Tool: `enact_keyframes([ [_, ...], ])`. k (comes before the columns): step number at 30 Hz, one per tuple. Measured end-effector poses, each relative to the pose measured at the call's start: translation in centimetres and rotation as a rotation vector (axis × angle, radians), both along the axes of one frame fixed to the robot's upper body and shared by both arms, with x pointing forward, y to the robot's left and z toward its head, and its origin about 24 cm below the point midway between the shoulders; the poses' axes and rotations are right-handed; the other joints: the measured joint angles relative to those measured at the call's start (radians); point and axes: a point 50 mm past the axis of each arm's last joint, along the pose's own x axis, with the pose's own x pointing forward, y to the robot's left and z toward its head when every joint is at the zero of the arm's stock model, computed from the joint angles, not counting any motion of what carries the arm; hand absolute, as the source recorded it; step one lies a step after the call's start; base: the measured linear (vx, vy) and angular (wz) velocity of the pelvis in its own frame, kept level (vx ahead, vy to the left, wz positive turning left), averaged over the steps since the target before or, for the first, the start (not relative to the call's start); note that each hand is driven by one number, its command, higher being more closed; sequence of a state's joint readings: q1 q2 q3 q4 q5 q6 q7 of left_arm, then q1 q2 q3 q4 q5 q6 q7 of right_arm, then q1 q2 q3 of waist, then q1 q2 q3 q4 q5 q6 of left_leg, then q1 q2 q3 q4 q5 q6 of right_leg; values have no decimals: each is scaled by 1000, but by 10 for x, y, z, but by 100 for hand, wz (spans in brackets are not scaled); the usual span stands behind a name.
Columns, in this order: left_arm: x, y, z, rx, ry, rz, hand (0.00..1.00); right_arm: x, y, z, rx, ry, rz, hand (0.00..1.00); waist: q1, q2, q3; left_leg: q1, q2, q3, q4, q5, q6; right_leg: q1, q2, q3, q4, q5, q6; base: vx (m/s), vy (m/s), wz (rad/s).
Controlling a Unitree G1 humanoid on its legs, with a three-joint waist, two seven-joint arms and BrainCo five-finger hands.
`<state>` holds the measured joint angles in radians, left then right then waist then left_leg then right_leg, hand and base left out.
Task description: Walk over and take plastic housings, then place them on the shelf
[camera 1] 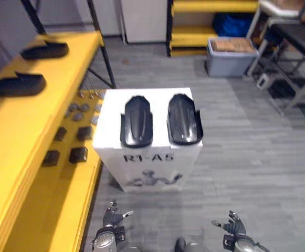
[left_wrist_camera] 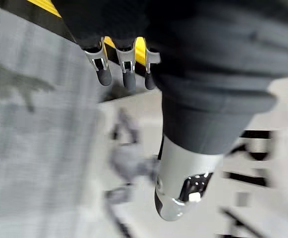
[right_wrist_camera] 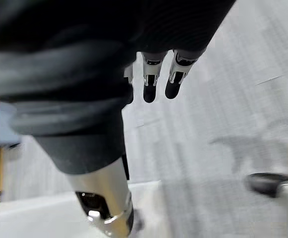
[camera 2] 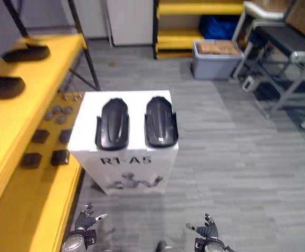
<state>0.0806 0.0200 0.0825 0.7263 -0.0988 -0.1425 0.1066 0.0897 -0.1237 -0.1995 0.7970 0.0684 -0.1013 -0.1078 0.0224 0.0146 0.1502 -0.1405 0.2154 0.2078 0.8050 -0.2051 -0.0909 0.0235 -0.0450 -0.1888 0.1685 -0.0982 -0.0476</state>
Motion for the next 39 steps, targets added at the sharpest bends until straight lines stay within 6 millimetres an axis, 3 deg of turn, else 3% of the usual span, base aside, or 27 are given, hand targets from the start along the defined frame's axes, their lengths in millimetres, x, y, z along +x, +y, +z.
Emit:
enact_keyframes([
  [1,0,-1,0,-3,-3,0,0,2,2,1,4,-11,1,0,0,4,-2,-36,14,22,-100,4,1,16,-1,-7,-25,-3,7,187,51,-3],
  [3,-1,-5,-1,-22,2,4,0,-4,-1,0,2,0,-15,0,-6,28,-12,-48,9,28,-352,92,19,32,9,-15,-22,-24,40,195,121,7],
  [4,-3,-9,-2,-35,8,-3,0,-11,-7,-2,-4,16,-45,0,-4,63,-26,-40,9,10,-459,148,30,38,31,-11,-19,-40,60,208,186,21],
  [6,-4,-5,-3,-19,16,-12,0,-21,-4,-7,10,50,-63,0,-8,22,-31,6,-58,12,-564,170,36,38,-16,-6,-20,-54,81,211,171,21],
  [7,-5,-4,-3,-15,17,-12,0,-22,-4,-8,10,53,-69,0,-8,15,-32,19,-73,18,-600,183,44,36,-31,-5,-20,-57,85,150,103,-2],
  [10,-16,5,-7,6,51,-7,0,-22,-8,-7,8,47,-89,0,-6,11,-35,72,-110,53,-675,199,55,38,-59,34,-24,-63,95,115,98,-18],
  [14,-19,23,-6,58,62,-7,0,-16,-20,0,-13,11,-129,0,-7,3,-38,109,-126,70,-751,226,52,41,-59,73,-39,-65,99,68,46,-9],
  [16,-19,27,-5,67,61,-5,0,-9,-36,12,-60,-42,-145,0,-8,2,-40,110,-126,72,-779,241,50,28,-54,78,-39,-63,100,30,-5,-7],
  [20,-31,29,-9,78,96,-24,0,21,-78,67,-251,-238,-99,0,-19,-2,-52,126,-130,93,-837,260,51,-4,-46,122,-38,-59,103,16,17,-24],
  [23,-40,29,-12,74,117,-36,0,43,-87,110,-369,-392,-38,0,-36,-6,-64,125,-136,93,-847,261,53,-12,-49,132,-38,-58,105,18,29,-10],
  [27,-45,29,-14,75,130,-42,0,66,-78,151,-468,-553,33,0,-35,-15,-70,124,-140,92,-853,262,54,-24,-50,155,-39,-49,113,-3,21,-12],
  [29,-47,29,-14,87,134,-58,0,84,-67,179,-523,-668,95,0,-35,-15,-70,124,-146,92,-855,264,57,-26,-55,158,-40,-47,114,-16,14,-1],
  [31,-48,28,-14,87,138,-67,0,101,-52,194,-536,-748,156,0,-33,-15,-71,124,-147,90,-859,268,63,-28,-56,159,-40,-43,113,-48,16,1],
  [35,-48,22,-15,86,145,-120,0,128,-22,209,-523,-833,262,0,-23,-15,-71,121,-153,71,-883,292,69,-34,-57,150,-40,-40,112,-60,3,11],
  [39,-53,19,-19,80,165,-135,0,164,3,216,-555,-837,346,0,6,-14,-71,115,-159,50,-891,307,78,-37,-59,145,-50,-30,113,-72,9,7],
])
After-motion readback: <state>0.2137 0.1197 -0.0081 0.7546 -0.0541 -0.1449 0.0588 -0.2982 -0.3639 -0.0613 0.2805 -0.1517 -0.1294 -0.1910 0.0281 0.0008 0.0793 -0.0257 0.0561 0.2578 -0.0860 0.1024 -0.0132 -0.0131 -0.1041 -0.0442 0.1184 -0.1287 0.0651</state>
